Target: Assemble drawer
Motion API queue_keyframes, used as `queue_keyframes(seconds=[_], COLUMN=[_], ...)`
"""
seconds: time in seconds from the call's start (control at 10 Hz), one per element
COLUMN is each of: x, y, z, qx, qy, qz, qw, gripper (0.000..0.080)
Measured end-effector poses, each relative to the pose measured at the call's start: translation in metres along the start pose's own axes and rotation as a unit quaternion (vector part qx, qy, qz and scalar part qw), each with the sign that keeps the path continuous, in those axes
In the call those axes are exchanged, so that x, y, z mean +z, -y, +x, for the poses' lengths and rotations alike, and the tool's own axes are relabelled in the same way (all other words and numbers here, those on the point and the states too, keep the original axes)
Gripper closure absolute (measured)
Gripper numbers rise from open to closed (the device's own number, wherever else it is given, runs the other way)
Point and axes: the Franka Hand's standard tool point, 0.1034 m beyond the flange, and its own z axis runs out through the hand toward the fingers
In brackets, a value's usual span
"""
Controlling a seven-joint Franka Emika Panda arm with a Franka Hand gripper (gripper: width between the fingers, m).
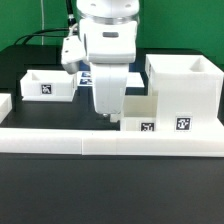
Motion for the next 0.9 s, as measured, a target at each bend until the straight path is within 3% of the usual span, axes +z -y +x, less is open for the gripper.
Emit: queue_keyframes(seconds=[0.5, 0.9], x=[-0.005, -0.0044], y=[-0.0032, -0.0039], z=[0.0056, 0.0047], qx=[0.066, 0.064], qy=[0.02, 0.019], qz=[0.011, 0.01], qw=[0.998, 0.998], gripper=[0.0151, 0.0151])
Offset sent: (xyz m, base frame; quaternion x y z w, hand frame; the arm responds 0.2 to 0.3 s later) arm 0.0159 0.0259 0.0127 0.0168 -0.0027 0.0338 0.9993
